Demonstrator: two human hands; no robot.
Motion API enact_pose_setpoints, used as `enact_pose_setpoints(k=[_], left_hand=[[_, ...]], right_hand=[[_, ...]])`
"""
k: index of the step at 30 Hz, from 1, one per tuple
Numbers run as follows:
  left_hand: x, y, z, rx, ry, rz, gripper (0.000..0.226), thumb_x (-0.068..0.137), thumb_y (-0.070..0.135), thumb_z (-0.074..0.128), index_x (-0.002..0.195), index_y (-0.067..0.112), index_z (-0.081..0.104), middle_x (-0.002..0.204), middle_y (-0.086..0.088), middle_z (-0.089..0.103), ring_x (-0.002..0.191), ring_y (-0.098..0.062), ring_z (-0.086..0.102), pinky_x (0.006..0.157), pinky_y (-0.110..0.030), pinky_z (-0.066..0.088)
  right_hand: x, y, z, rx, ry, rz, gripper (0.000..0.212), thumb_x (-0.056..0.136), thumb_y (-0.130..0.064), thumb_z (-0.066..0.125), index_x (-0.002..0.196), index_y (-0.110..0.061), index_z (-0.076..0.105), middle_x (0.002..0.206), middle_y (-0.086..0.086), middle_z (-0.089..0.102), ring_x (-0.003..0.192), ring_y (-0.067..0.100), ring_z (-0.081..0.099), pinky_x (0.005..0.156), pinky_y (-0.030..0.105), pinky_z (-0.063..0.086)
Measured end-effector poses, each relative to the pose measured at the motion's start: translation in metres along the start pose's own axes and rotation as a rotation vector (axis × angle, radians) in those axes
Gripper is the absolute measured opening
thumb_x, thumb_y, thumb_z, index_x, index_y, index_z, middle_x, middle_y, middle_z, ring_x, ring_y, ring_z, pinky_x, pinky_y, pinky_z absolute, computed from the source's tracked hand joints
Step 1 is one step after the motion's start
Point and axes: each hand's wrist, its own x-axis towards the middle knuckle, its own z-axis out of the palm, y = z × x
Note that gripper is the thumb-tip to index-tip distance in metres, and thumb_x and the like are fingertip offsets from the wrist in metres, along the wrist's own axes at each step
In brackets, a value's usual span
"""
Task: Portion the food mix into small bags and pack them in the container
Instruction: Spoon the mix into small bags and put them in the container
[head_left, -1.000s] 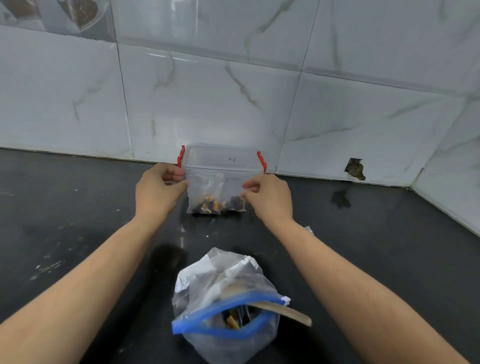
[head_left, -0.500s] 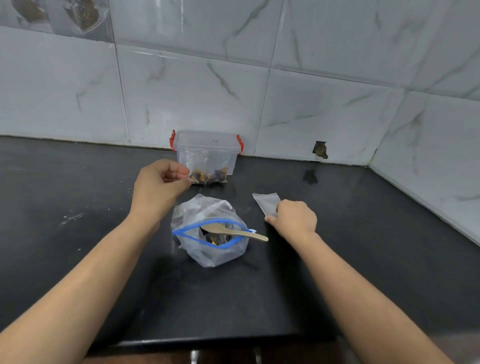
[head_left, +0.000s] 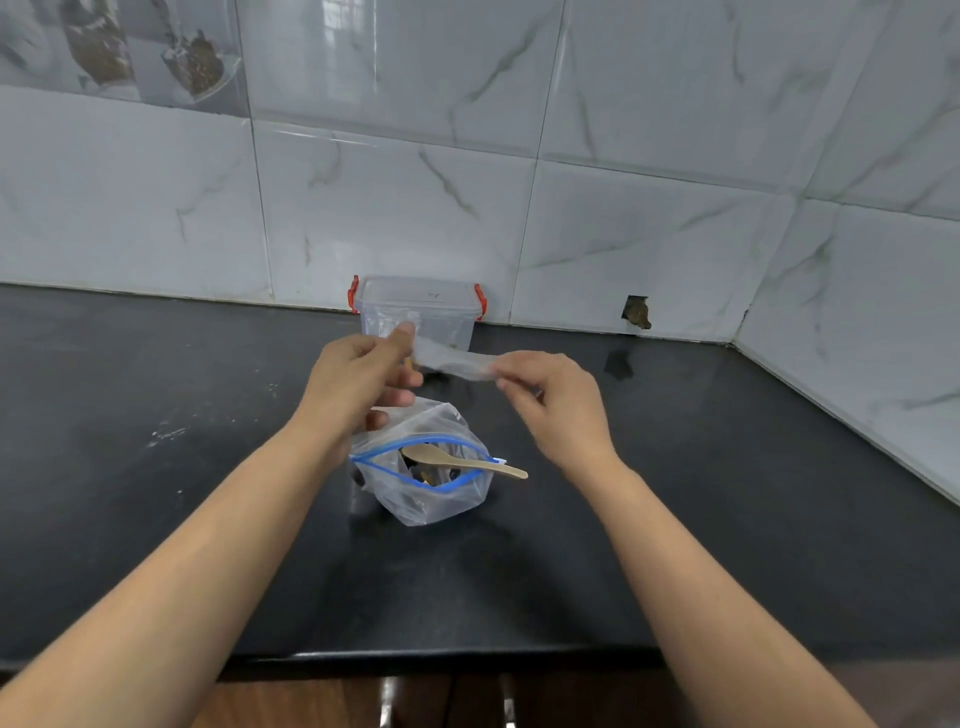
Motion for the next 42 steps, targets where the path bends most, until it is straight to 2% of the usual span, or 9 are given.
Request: enact_pose_setpoints(k=[4,7,11,14,23,31,34,38,42], left_hand=[[-0.004,0.001,-0.002,-0.093,-0.028,-0.046,0.018,0.085,0.010,0.067,0.103,0.008,0.065,0.087,-0.008,0.068,0.064,-0.010,0.063,0.045,-0.016,0.049],[-0.006,0.001,-0.005,-0.052,0.017,0.006,0.019,0.082,0.006,0.070,0.100,0.009,0.066,0.083,-0.006,0.068,0.062,-0.009,0.063,0.047,-0.017,0.051],[-0.012,0.002,0.000,0.065,0.024,0.137,0.013,0.077,0.007,0.076,0.082,0.013,0.066,0.071,-0.005,0.069,0.065,-0.012,0.065,0.054,-0.025,0.055],[-0.019,0.003,0.007,0.097,-0.058,0.206,0.010,0.078,0.007,0.075,0.079,0.015,0.068,0.069,0.000,0.071,0.068,-0.012,0.068,0.063,-0.032,0.059],[-0.014,0.000,-0.001,0.173,-0.038,0.254,0.018,0.076,0.005,0.076,0.074,0.019,0.065,0.069,-0.002,0.068,0.073,-0.020,0.068,0.066,-0.038,0.059],[-0.017,0.001,0.003,0.368,-0.009,0.349,0.020,0.075,0.011,0.078,0.088,0.024,0.068,0.073,0.003,0.071,0.069,-0.009,0.068,0.065,-0.030,0.059],[-0.017,0.002,0.003,0.344,-0.016,0.316,0.017,0.077,0.010,0.076,0.087,0.022,0.068,0.071,0.000,0.071,0.070,-0.015,0.070,0.066,-0.036,0.060],[-0.019,0.000,0.004,0.362,0.084,0.333,0.023,0.077,0.006,0.068,0.087,0.026,0.067,0.068,0.005,0.067,0.065,-0.013,0.068,0.066,-0.038,0.060],[-0.024,-0.001,0.011,0.418,0.114,0.421,0.031,0.074,0.010,0.064,0.099,0.028,0.065,0.066,0.004,0.064,0.064,-0.014,0.064,0.071,-0.036,0.057]], right_hand=[[-0.005,-0.010,0.001,-0.174,-0.016,-0.095,0.025,0.091,-0.021,0.060,0.114,-0.025,0.071,0.121,-0.010,0.066,0.112,0.017,0.054,0.092,0.032,0.043],[-0.006,-0.014,0.000,-0.290,-0.054,-0.003,0.030,0.089,-0.035,0.058,0.118,-0.035,0.066,0.129,-0.015,0.058,0.120,0.013,0.044,0.095,0.038,0.037],[0.000,-0.033,0.003,0.114,-0.047,0.102,0.025,0.088,-0.045,0.058,0.100,-0.030,0.074,0.087,-0.015,0.068,0.082,0.003,0.059,0.074,0.028,0.048],[0.006,-0.045,0.008,0.275,-0.072,0.183,0.022,0.088,-0.040,0.061,0.092,-0.025,0.076,0.069,-0.014,0.065,0.063,-0.002,0.058,0.059,0.017,0.041],[0.010,-0.050,0.009,0.319,-0.158,0.187,0.019,0.093,-0.020,0.057,0.097,-0.014,0.075,0.076,0.002,0.072,0.073,0.014,0.067,0.073,0.031,0.053],[0.009,-0.054,0.008,0.401,-0.114,0.255,0.013,0.087,-0.024,0.067,0.079,-0.017,0.075,0.068,-0.002,0.071,0.062,0.006,0.067,0.063,0.023,0.053],[0.009,-0.054,0.009,0.289,-0.108,0.257,0.017,0.090,-0.024,0.063,0.078,-0.018,0.074,0.065,-0.006,0.069,0.062,0.005,0.065,0.063,0.022,0.051],[0.007,-0.059,0.006,0.035,-0.010,0.309,0.019,0.085,-0.022,0.057,0.079,-0.012,0.073,0.072,0.002,0.071,0.069,0.020,0.068,0.067,0.036,0.058],[0.010,-0.068,0.009,-0.129,-0.078,0.301,0.017,0.089,-0.026,0.050,0.092,-0.018,0.065,0.083,0.001,0.066,0.074,0.021,0.062,0.058,0.028,0.046]])
